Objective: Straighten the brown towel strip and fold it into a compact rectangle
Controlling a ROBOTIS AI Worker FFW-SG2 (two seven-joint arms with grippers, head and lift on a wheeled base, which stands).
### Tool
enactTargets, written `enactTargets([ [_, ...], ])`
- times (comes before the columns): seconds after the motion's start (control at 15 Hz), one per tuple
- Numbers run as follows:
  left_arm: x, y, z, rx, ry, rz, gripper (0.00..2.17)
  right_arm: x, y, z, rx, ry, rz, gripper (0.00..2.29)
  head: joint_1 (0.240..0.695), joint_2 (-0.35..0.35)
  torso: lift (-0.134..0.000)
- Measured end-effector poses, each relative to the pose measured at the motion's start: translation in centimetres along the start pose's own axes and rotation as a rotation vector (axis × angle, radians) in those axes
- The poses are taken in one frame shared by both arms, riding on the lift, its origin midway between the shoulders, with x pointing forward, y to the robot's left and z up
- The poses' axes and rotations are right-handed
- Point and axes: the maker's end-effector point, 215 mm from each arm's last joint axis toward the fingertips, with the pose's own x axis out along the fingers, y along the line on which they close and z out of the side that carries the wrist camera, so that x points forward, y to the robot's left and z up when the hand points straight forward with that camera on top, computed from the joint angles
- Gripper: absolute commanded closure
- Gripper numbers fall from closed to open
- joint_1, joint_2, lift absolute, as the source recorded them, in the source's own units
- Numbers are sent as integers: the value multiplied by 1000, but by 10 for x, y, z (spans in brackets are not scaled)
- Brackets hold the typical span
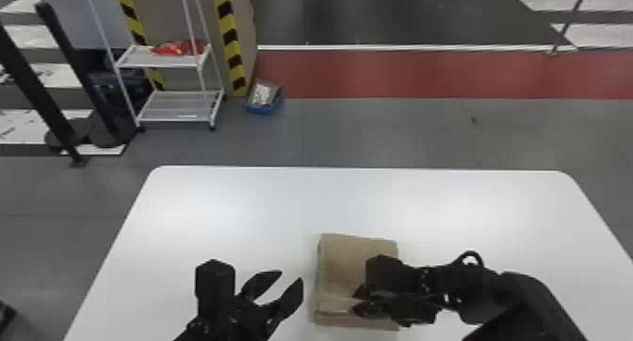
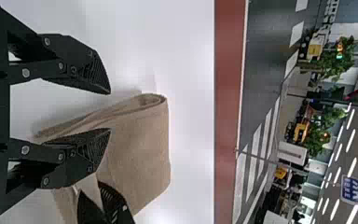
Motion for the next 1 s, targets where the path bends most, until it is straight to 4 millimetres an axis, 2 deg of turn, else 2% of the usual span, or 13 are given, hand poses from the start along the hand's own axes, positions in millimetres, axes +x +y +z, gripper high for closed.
enactTargets([
  [0.07, -3, 12, 6, -4, -13, 19, 39, -3, 0, 0, 1, -5, -8, 26, 695, 77, 0],
  [0.2, -8, 33, 18, -15, -39, 51, 39, -15, -1, 4, 3, -34, -34, -2, 695, 108, 0],
  [0.33, -9, 40, 27, -17, -58, 64, 39, -41, -9, 12, 45, -111, -81, 46, 695, 108, 0],
  [0.47, -5, 40, 37, -1, -73, 67, 39, -84, -27, 23, 133, -269, -174, 49, 695, 90, 0],
  [0.6, 4, 39, 58, 24, -100, 72, 46, -130, -49, 27, 212, -431, -297, 49, 695, 44, 0],
  [0.8, 20, 38, 107, 74, -168, 105, 46, -196, -93, 10, 323, -589, -543, 53, 695, -15, 0],
  [1.0, 44, 35, 147, 112, -221, 129, 43, -236, -125, -21, 416, -661, -757, 53, 695, -99, 0],
])
